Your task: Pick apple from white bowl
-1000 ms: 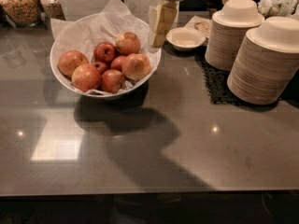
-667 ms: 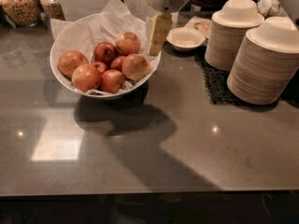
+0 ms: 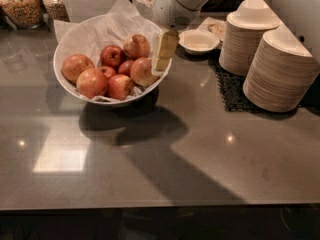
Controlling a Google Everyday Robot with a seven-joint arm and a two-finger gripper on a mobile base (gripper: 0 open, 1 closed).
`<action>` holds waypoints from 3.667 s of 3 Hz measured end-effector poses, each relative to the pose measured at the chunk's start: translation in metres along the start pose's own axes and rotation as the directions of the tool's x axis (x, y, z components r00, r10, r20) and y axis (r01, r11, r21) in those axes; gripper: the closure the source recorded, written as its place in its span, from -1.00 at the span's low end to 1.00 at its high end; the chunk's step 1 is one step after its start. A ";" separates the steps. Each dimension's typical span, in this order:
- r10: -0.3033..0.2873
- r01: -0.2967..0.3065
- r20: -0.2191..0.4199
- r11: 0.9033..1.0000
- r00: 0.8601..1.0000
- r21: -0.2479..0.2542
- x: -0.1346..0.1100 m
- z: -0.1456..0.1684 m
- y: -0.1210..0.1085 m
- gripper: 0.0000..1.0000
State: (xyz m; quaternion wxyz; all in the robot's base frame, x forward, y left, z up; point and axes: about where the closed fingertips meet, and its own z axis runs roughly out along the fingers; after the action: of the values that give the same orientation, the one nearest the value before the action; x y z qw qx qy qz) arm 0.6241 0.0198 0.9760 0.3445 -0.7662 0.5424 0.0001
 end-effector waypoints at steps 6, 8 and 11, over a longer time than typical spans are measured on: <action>0.085 -0.085 0.093 0.996 0.992 -0.006 0.013 0.065 0.002 -1.00; 0.085 -0.085 0.093 0.996 0.992 -0.007 0.013 0.065 0.003 -0.74; 0.085 -0.085 0.093 0.996 0.992 -0.007 0.013 0.065 0.003 0.66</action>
Offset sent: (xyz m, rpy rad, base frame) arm 0.0372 0.0220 -0.0147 0.1935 -0.0825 -0.0230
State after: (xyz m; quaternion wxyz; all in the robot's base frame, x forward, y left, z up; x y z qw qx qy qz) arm 0.6517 0.0428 0.9202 0.3682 -0.7421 0.5578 0.0514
